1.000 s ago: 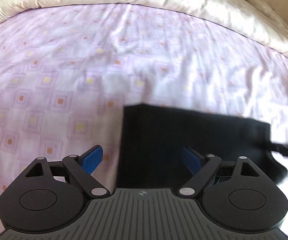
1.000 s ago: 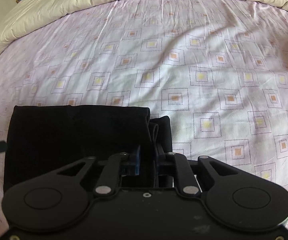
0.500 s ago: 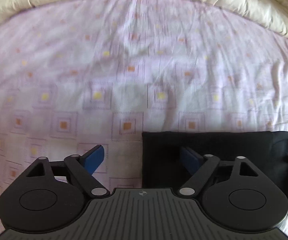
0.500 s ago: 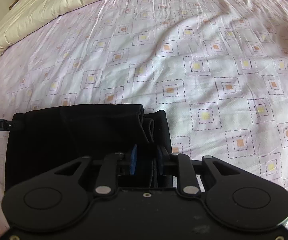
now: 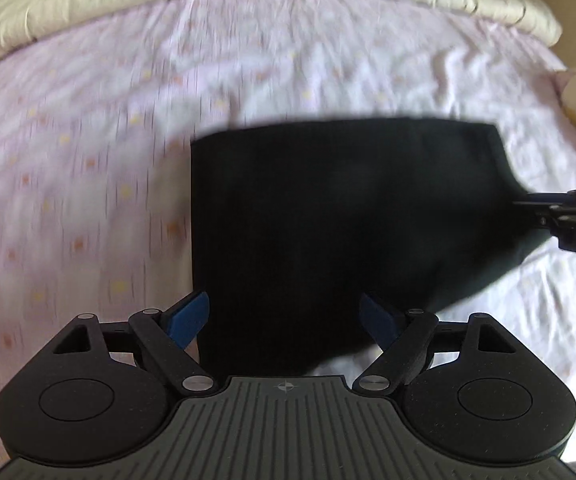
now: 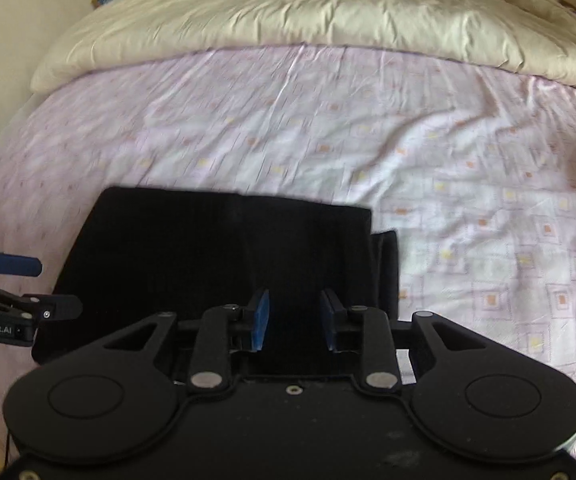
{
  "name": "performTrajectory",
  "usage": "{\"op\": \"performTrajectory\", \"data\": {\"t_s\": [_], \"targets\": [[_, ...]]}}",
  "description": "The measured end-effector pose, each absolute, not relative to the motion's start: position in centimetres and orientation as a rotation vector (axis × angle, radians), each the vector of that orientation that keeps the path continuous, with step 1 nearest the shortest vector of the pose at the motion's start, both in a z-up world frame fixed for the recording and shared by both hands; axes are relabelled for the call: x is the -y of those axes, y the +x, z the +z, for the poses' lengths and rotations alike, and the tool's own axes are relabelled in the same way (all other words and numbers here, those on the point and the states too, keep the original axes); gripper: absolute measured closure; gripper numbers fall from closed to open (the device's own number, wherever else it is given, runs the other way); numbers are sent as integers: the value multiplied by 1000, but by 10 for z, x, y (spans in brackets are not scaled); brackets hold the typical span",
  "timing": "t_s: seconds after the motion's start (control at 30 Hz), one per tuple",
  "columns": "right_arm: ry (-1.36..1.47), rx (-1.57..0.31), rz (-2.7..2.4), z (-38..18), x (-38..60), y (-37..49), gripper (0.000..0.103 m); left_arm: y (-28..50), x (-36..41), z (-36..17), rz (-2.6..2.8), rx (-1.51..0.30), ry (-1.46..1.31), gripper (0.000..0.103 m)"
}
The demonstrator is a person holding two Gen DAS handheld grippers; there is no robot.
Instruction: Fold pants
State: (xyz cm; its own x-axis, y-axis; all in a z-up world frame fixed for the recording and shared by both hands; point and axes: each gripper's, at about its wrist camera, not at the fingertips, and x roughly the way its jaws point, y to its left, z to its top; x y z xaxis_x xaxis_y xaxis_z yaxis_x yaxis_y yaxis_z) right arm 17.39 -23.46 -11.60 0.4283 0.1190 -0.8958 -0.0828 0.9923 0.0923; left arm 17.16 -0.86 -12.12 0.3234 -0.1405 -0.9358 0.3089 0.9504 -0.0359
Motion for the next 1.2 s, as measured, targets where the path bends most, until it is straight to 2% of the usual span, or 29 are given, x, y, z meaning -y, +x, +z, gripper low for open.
{"op": "performTrajectory", "data": {"t_s": [0.1,0.17,0.23,0.5,0.63,0.7,0.8,0.93,1.2], "targets": [[64,-1240,89,-141,235,169,77,167,4,-149,-238,-1314,187,20],[60,-1228,89,-140,233,164,78,169,-1,-152,-238,-1344,162,21],[49,-1222,116,-133,230,163,73,172,-7,-149,-229,-1368,112,22],[100,-1129,122,-93,233,150,69,163,-8,-92,-220,-1249,10,27],[142,-1106,94,-84,236,138,64,155,4,-65,-230,-1151,9,38],[176,-1100,60,-84,243,134,62,152,10,-58,-223,-1106,42,39],[202,-1106,11,-89,258,138,59,155,21,-58,-196,-1063,125,45],[198,-1126,-35,-99,281,148,57,165,24,-65,-191,-1053,184,45],[274,-1155,-31,-110,306,171,54,188,1,-92,-211,-1148,68,45]]}}
